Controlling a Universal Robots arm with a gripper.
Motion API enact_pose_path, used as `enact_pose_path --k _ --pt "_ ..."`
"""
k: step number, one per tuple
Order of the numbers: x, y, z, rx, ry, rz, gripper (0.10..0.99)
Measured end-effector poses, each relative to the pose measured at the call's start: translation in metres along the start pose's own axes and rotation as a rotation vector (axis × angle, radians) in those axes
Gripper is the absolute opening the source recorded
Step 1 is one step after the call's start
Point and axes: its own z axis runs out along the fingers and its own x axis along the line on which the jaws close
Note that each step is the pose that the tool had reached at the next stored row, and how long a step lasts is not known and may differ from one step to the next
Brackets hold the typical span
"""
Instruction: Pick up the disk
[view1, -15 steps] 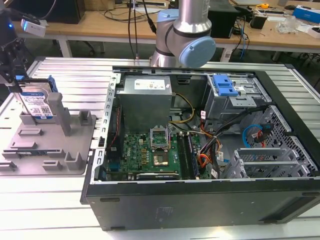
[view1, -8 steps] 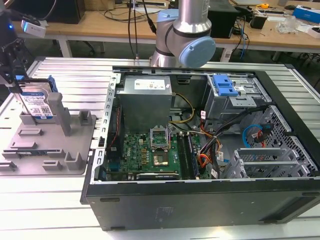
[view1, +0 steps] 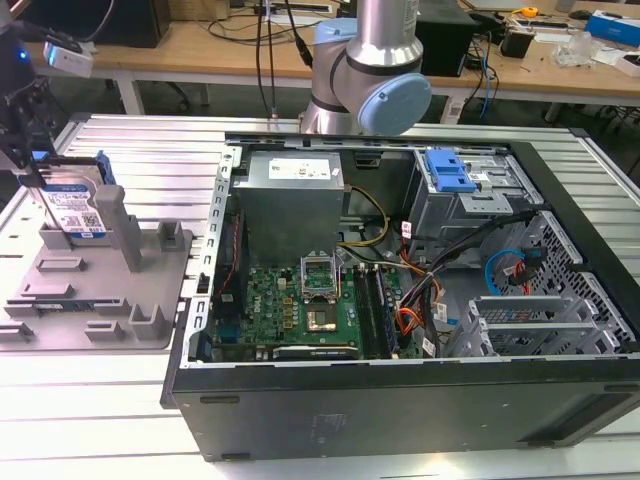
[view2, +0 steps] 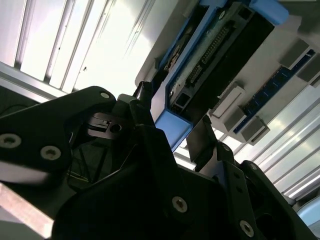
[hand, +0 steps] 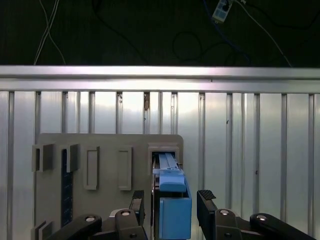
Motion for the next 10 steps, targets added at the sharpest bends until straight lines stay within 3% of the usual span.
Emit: enact_pose_path --k 10 --pt "0.0002 -0.0002 0.0045 0.000 0.0000 0.000 0.541"
